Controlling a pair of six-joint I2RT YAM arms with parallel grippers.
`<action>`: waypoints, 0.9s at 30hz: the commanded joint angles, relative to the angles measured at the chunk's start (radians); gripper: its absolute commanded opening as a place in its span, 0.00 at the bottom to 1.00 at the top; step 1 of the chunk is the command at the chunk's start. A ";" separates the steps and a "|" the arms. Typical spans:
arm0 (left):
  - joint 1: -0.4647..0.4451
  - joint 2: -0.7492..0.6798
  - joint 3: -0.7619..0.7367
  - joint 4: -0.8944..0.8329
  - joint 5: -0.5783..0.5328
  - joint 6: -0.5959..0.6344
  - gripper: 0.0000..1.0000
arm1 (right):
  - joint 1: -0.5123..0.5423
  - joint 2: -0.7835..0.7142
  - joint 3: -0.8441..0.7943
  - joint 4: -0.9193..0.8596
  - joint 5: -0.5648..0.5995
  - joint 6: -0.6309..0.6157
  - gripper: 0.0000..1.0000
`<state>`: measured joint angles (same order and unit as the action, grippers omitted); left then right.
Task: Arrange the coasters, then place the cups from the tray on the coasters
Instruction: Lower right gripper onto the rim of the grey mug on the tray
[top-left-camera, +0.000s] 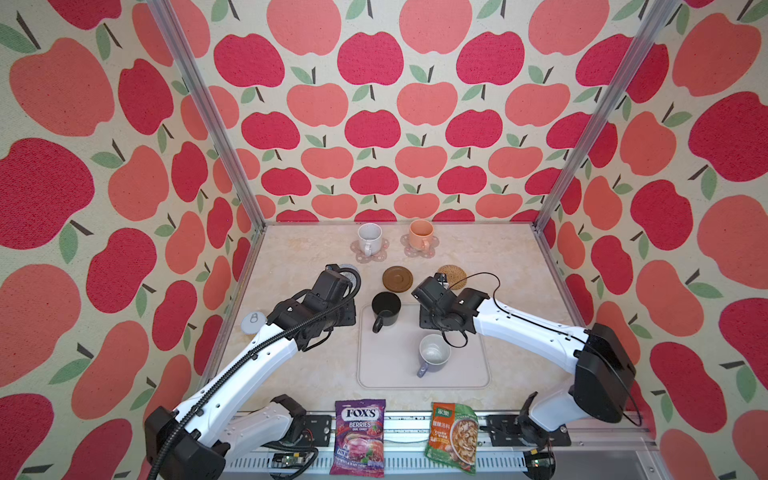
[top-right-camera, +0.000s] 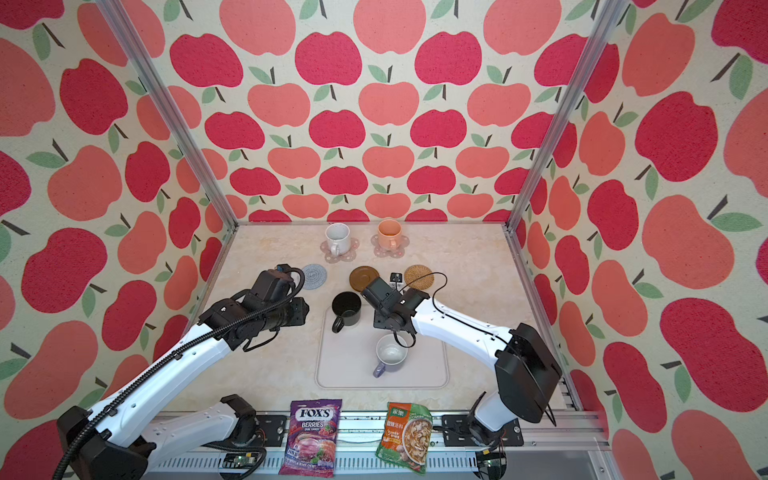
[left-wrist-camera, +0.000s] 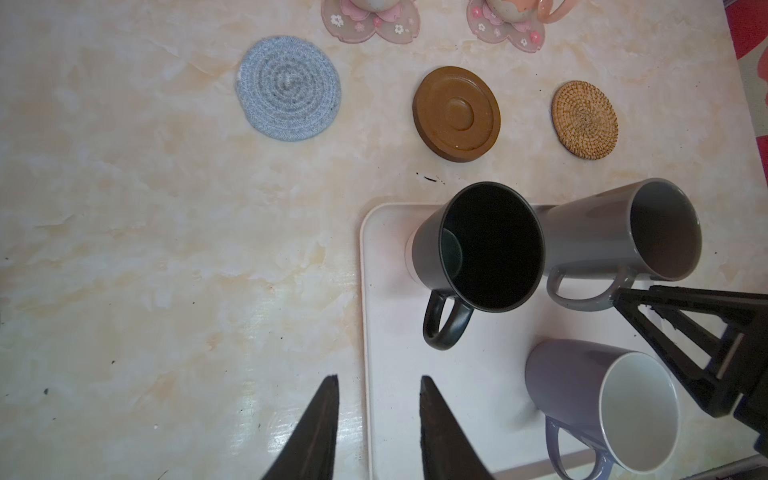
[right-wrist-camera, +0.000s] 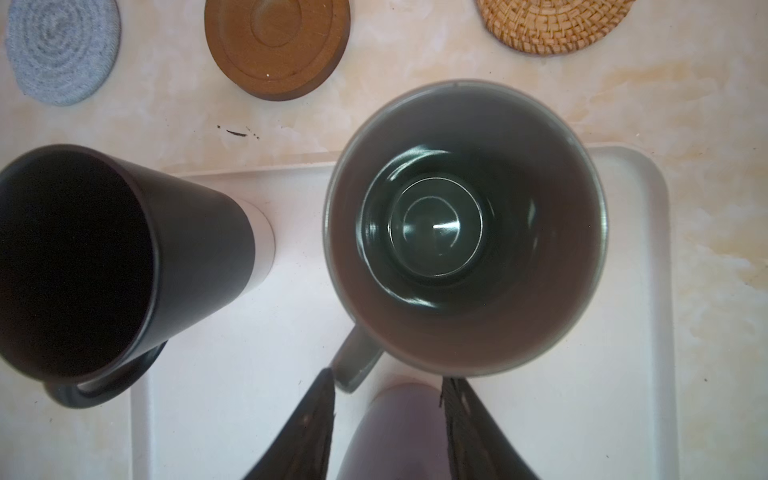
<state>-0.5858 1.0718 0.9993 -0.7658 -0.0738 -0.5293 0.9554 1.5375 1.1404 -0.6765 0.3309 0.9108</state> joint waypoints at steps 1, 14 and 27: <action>0.006 -0.014 -0.020 -0.009 -0.011 0.011 0.35 | 0.007 0.043 0.011 0.013 -0.035 0.017 0.45; 0.032 -0.054 -0.055 -0.012 -0.008 0.011 0.35 | 0.017 0.066 0.040 -0.072 0.043 0.034 0.44; 0.039 -0.056 -0.064 0.010 0.024 -0.002 0.35 | 0.014 -0.037 -0.050 -0.118 0.101 0.060 0.44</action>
<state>-0.5510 1.0275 0.9459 -0.7647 -0.0616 -0.5301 0.9688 1.5249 1.1110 -0.7387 0.3950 0.9493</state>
